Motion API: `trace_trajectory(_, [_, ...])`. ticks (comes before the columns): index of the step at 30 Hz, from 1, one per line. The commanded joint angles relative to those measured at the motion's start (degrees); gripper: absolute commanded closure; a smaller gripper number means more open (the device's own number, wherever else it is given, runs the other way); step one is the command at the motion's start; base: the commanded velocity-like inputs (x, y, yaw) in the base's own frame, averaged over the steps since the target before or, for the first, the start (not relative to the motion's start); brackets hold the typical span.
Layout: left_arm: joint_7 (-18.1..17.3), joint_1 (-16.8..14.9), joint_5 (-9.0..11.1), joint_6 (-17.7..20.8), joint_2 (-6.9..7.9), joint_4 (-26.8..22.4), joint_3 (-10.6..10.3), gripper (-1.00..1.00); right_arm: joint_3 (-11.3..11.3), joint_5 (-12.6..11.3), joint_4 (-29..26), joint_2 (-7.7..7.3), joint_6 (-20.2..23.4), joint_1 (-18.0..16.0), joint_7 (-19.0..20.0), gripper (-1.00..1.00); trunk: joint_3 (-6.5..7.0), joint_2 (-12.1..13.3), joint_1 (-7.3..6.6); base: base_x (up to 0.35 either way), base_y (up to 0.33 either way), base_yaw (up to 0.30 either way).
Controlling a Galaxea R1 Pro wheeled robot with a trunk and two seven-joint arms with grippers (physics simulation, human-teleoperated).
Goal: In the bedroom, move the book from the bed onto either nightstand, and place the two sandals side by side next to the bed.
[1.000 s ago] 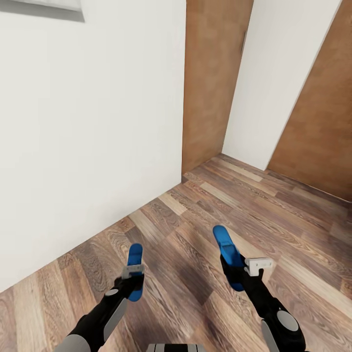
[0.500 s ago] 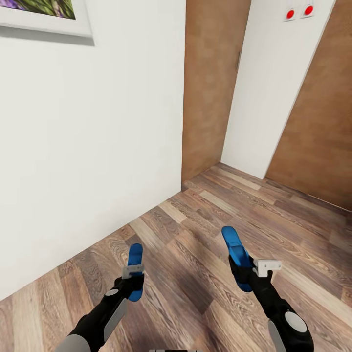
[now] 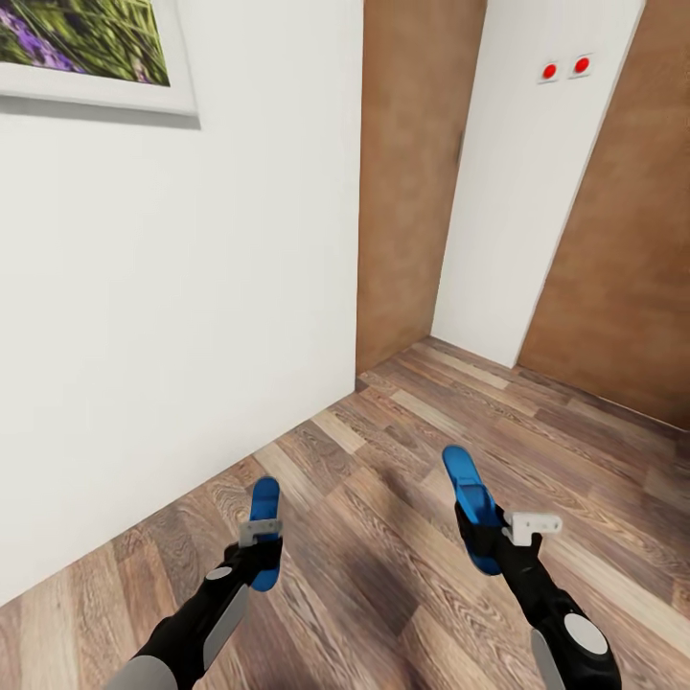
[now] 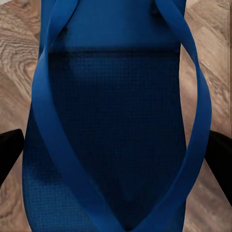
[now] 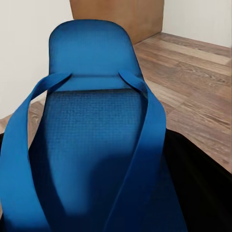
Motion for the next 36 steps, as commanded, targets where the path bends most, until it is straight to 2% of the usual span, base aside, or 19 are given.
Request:
trace_trajectory(1, [0.5,0.0,0.6,0.2,0.03,-0.1,-0.3,1.0,-0.1,-0.6,-0.1,0.03,0.3,0.0,0.3,1.0,0.18,0.0,-0.03,0.0,0.0,0.0])
trace_trajectory(23, [0.6,0.0,0.6,0.2,0.08,-0.1,-0.3,1.0,-0.3,-0.4,-0.1,0.05,0.3,0.1,0.2,1.0,5.05,0.3,-0.6,0.0,0.0,0.0])
trace_trajectory(36, [0.6,0.0,0.6,0.2,0.1,0.0,-0.3,1.0,-0.2,-0.5,0.0,0.08,0.4,0.1,0.3,1.0,7.38,5.5,-3.46,0.0,0.0,0.0])
